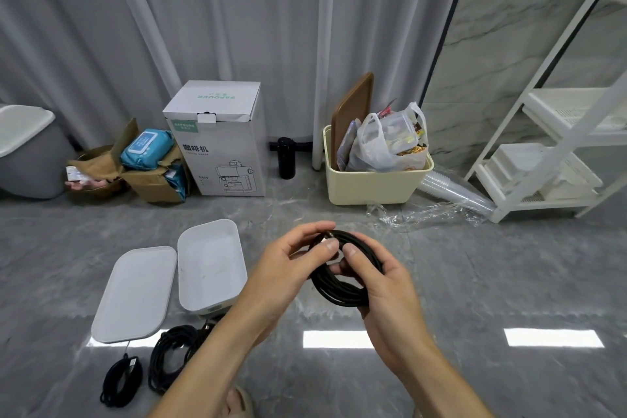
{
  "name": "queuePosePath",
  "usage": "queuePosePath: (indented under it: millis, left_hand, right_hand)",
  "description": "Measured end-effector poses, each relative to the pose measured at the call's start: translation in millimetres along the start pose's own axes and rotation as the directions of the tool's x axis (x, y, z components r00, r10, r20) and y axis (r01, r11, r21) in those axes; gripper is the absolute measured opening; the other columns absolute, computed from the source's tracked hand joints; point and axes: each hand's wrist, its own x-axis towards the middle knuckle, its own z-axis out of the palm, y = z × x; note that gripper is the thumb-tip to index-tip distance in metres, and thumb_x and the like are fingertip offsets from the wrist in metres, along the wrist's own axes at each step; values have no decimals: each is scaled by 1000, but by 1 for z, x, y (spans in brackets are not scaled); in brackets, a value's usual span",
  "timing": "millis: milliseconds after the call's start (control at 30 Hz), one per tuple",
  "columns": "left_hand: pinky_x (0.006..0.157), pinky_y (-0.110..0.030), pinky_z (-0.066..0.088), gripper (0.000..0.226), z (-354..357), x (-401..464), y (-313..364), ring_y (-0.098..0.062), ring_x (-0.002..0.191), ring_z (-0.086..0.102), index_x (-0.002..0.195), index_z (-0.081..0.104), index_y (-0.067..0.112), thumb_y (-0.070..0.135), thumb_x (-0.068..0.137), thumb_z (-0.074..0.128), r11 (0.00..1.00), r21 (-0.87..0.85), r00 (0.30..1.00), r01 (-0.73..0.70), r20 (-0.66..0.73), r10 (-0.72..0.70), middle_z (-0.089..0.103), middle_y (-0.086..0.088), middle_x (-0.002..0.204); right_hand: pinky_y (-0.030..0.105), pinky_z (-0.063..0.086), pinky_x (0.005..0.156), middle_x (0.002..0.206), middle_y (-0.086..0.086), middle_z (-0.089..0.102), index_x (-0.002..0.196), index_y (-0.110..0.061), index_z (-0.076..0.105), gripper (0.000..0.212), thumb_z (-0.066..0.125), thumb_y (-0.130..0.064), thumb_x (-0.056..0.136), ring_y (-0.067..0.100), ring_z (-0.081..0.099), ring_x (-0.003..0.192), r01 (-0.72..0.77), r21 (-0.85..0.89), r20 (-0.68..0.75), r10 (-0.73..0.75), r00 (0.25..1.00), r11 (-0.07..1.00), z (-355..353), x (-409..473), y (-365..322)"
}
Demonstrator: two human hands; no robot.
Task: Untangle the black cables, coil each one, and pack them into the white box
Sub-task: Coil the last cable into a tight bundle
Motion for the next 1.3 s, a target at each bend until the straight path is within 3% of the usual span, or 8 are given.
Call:
queuePosePath:
  millis: [200,300,467,633,833,1100,1200,1300]
  left_hand:
    - [74,-15,53,29,3,-4,1,2,80,69,98,69,42,16,85,68,917,395,981,-60,-146,127,67,34,93]
    - [71,-11,51,25,5,-4,-2,7,79,68,91,68,40,16,84,67,903,422,955,-80,-228,192,70,31,86]
    - [65,-7,45,15,3,-4,-5,7,76,66,100,70,30,19,93,62,873,477,953,-100,-206,222,74,19,81]
    - [51,-16,37,14,5,-4,-3,-3,49,49,98,64,27,21,100,51,859,488,950,-152,-166,263,67,8,64]
    - [71,-7,46,12,6,-6,-4,6,84,67,99,70,27,18,96,62,884,434,960,-175,-125,251,73,21,86]
    - [68,-33,55,12,12,-4,-9,-5,72,68,94,68,29,19,91,64,815,555,947,-170,-136,291,72,11,77]
    - [71,-11,51,20,11,-3,-4,4,84,68,106,67,33,19,94,63,902,410,972,-131,-125,198,72,18,91]
    - [73,-2,44,23,13,0,1,14,87,64,121,57,40,33,100,52,986,169,998,-5,-68,16,69,18,104]
  right_hand:
    - [41,48,86,76,7,66,120,-22,64,27,62,-13,95,12,65,77,-7,-23,-16,6,1000,1000,-2,2,6]
    - [38,48,84,74,6,65,118,-24,64,26,61,-13,95,11,63,76,7,-31,-8,-7,1000,1000,1,2,7]
    - [39,46,82,73,6,63,115,-26,66,24,61,-13,95,13,61,76,20,-34,-18,-21,1000,999,2,2,10]
    - [38,48,80,72,4,61,111,-32,68,25,61,-13,96,14,58,76,29,-67,-31,-31,999,997,1,4,12]
    - [37,46,79,71,3,59,110,-31,68,24,59,-12,97,13,57,75,32,-37,-40,-33,999,999,-1,4,11]
    - [37,46,79,70,4,60,110,-30,66,25,57,-11,97,10,59,73,13,-42,-65,-16,998,999,0,4,13]
    - [38,48,81,72,5,61,112,-29,66,24,59,-12,97,13,60,75,-4,-29,-38,3,999,1000,0,7,11]
    - [36,50,83,85,4,69,116,-25,66,24,61,-12,96,13,60,77,-17,-28,7,17,1000,999,2,7,9]
